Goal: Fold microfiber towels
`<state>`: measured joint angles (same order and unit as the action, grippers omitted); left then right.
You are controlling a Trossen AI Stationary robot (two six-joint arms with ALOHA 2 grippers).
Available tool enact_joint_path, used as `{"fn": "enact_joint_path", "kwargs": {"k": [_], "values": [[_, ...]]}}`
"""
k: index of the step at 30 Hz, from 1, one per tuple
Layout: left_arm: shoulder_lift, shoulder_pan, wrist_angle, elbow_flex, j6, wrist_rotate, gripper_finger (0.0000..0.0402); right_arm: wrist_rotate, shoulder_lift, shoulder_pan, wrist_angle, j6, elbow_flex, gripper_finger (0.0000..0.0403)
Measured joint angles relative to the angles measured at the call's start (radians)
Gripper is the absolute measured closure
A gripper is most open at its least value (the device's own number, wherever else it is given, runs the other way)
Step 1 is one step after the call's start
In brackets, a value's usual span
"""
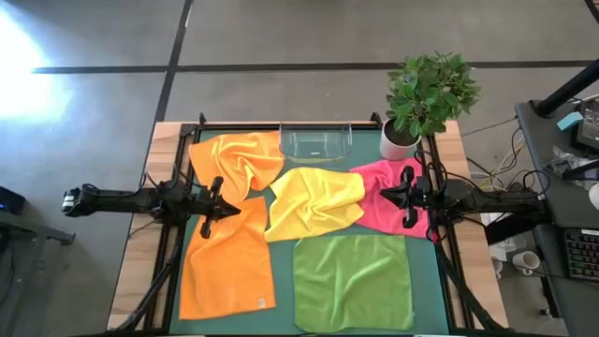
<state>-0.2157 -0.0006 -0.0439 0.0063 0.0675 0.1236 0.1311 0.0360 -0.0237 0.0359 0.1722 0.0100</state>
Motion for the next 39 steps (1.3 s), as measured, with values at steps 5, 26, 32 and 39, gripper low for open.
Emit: {"fn": "enact_joint_path", "kwargs": {"k": [5, 26, 32, 39], "values": [[0.0, 0.0, 0.0, 0.0, 0.0, 0.0, 0.0402, 0.0, 0.0, 0.0, 0.0, 0.002, 0.0, 0.0394], [0.0, 0.0, 0.0, 0.0, 0.0, 0.0, 0.0402, 0.0, 0.0, 0.0, 0.0, 0.001, 0.0, 0.0394], [0.0, 0.0, 0.0, 0.0, 0.0, 0.0, 0.0402, 0.0, 0.0, 0.0, 0.001, 0.002, 0.0, 0.0394], [0.0, 0.0, 0.0, 0.0, 0.0, 0.0, 0.0402, 0.008, 0.0, 0.0, 0.02, 0.003, 0.0, 0.0394]]}}
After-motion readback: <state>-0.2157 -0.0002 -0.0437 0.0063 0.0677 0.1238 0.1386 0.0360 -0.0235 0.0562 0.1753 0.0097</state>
